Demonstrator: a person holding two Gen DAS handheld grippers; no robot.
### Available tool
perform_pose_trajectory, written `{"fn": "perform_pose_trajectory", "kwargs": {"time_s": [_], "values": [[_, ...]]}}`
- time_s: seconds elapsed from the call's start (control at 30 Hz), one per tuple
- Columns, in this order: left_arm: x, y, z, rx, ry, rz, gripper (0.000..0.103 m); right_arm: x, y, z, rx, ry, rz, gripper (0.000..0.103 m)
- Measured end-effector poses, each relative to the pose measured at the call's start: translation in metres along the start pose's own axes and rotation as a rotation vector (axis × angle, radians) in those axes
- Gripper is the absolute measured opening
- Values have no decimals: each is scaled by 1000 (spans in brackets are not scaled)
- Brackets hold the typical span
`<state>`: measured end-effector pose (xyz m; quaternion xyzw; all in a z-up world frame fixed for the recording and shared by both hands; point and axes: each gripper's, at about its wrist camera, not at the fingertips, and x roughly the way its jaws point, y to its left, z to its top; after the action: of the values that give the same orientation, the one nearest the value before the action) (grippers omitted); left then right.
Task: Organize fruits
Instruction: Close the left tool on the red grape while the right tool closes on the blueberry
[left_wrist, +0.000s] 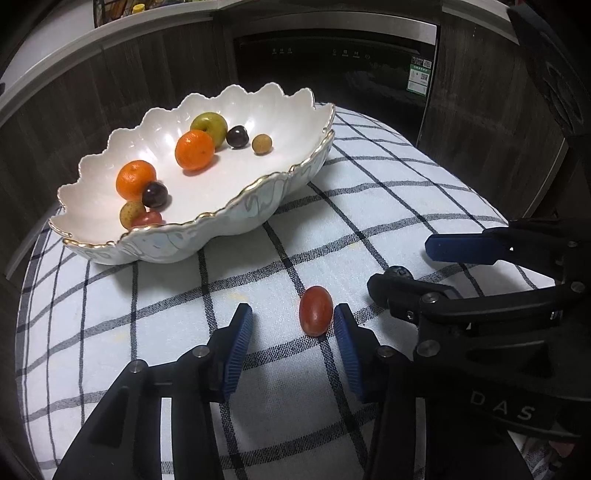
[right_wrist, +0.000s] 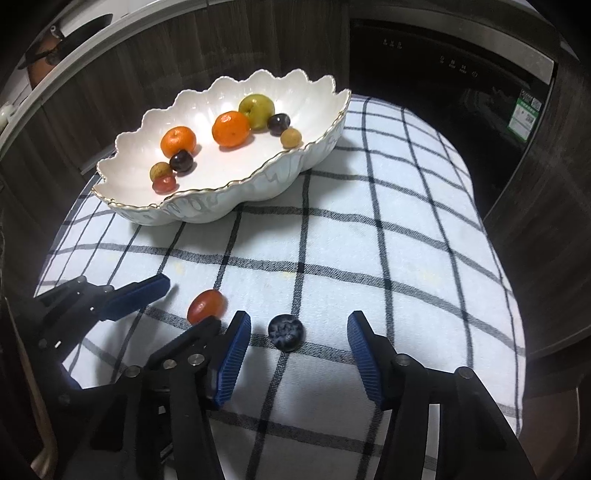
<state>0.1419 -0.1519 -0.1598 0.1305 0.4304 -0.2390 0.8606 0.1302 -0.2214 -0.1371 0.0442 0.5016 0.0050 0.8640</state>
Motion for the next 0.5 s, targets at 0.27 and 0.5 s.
{"fn": "perform_pose_trajectory", "kwargs": {"time_s": [0.27, 0.5], "values": [[3, -2, 2, 3, -5, -20, 40, 6, 1, 3, 37, 37, 44, 45], [4, -7, 3, 11, -9, -46, 22, 8, -2, 2, 52, 47, 52, 33]]}}
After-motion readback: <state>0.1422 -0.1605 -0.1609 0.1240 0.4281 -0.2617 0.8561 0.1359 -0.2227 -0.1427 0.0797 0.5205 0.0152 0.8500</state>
